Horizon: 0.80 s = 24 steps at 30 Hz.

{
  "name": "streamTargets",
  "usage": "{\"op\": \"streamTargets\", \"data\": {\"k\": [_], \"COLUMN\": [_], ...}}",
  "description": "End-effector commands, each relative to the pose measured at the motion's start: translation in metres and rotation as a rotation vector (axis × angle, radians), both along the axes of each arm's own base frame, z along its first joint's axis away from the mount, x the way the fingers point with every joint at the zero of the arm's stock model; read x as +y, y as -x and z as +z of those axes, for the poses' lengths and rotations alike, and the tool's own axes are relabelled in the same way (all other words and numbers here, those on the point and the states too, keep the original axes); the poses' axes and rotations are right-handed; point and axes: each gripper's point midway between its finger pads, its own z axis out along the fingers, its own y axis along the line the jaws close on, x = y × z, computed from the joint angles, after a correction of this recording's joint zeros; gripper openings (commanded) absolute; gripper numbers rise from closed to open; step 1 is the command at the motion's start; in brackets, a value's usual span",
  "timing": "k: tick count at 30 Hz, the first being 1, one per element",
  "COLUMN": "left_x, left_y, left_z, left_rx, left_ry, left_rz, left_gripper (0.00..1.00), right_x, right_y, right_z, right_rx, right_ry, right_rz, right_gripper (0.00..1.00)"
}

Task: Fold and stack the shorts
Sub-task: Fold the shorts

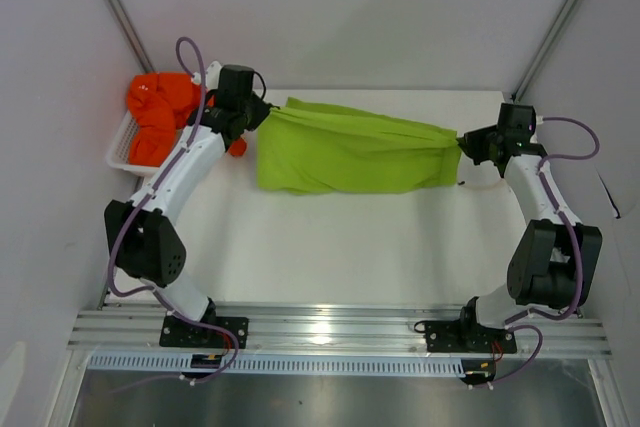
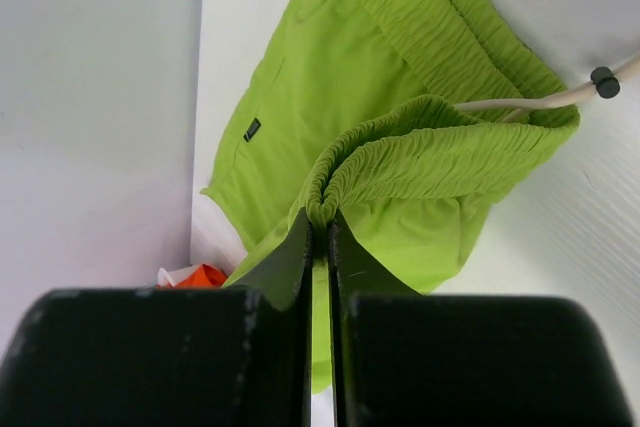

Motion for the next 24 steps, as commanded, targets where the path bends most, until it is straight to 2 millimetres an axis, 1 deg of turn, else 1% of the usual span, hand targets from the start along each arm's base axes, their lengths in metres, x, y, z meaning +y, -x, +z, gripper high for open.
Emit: {"op": "streamTargets", "data": {"k": [1,2,5,6,7,8,9,10,12,13,14,15,16,18,19,20,22,23,24], "left_x": [0.005,0.004,0.000,0.000,0.000,0.000,-0.001,-0.003,-0.005,-0.006,-0.007,-0.007,-0.008,-0.007,-0.007,-0.006,-0.005,-0.005,-0.005], "left_y": [-0.028,-0.032,-0.046,-0.052,-0.056,-0.059,-0.064,-0.071,-0.077,-0.085,-0.086,-0.089,-0.093,-0.096,-0.098,-0.102,-0.107,-0.113,-0.116], "left_z": [0.049,0.056,0.063,0.060,0.064,0.062,0.068,0.063,0.054,0.055,0.047,0.050,0.042,0.033,0.030,0.023,0.013,0.006,0.003], "left_rx": [-0.146,-0.163,-0.186,-0.182,-0.195,-0.194,-0.208,-0.207,-0.188,-0.191,-0.169,-0.175,-0.163,-0.144,-0.141,-0.130,-0.117,-0.108,-0.104], "left_ry": [-0.008,-0.013,-0.017,-0.020,-0.022,-0.022,-0.020,-0.023,-0.029,-0.027,-0.033,-0.032,-0.032,-0.032,-0.033,-0.036,-0.037,-0.037,-0.038], "left_rz": [0.003,-0.006,-0.014,-0.012,-0.013,-0.012,-0.010,-0.021,-0.024,-0.021,-0.022,-0.021,-0.020,-0.009,-0.008,-0.002,0.005,0.008,0.007], "left_gripper": [0.00,0.00,0.00,0.00,0.00,0.00,0.00,0.00,0.00,0.00,0.00,0.00,0.00,0.00,0.00,0.00,0.00,0.00,0.00], "right_x": [-0.017,-0.019,-0.025,-0.026,-0.026,-0.027,-0.028,-0.029,-0.031,-0.031,-0.032,-0.033,-0.033,-0.034,-0.034,-0.036,-0.036,-0.037,-0.034], "right_y": [-0.025,-0.027,-0.034,-0.038,-0.042,-0.045,-0.048,-0.052,-0.058,-0.062,-0.066,-0.069,-0.073,-0.081,-0.084,-0.089,-0.096,-0.103,-0.107], "right_z": [0.030,0.030,0.028,0.024,0.024,0.023,0.023,0.018,0.016,0.011,0.013,0.012,0.005,0.007,0.005,-0.001,-0.003,-0.004,-0.002], "right_rx": [-0.111,-0.116,-0.123,-0.120,-0.124,-0.123,-0.125,-0.117,-0.122,-0.115,-0.127,-0.127,-0.115,-0.124,-0.124,-0.120,-0.131,-0.151,-0.167], "right_ry": [0.003,0.001,-0.004,-0.007,-0.014,-0.020,-0.023,-0.029,-0.033,-0.038,-0.038,-0.039,-0.042,-0.039,-0.040,-0.040,-0.048,-0.047,-0.058], "right_rz": [-0.052,-0.059,-0.081,-0.085,-0.080,-0.082,-0.084,-0.084,-0.085,-0.086,-0.087,-0.086,-0.085,-0.084,-0.080,-0.082,-0.080,-0.079,-0.064], "right_gripper": [0.00,0.00,0.00,0.00,0.00,0.00,0.00,0.00,0.00,0.00,0.00,0.00,0.00,0.00,0.00,0.00,0.00,0.00,0.00]}}
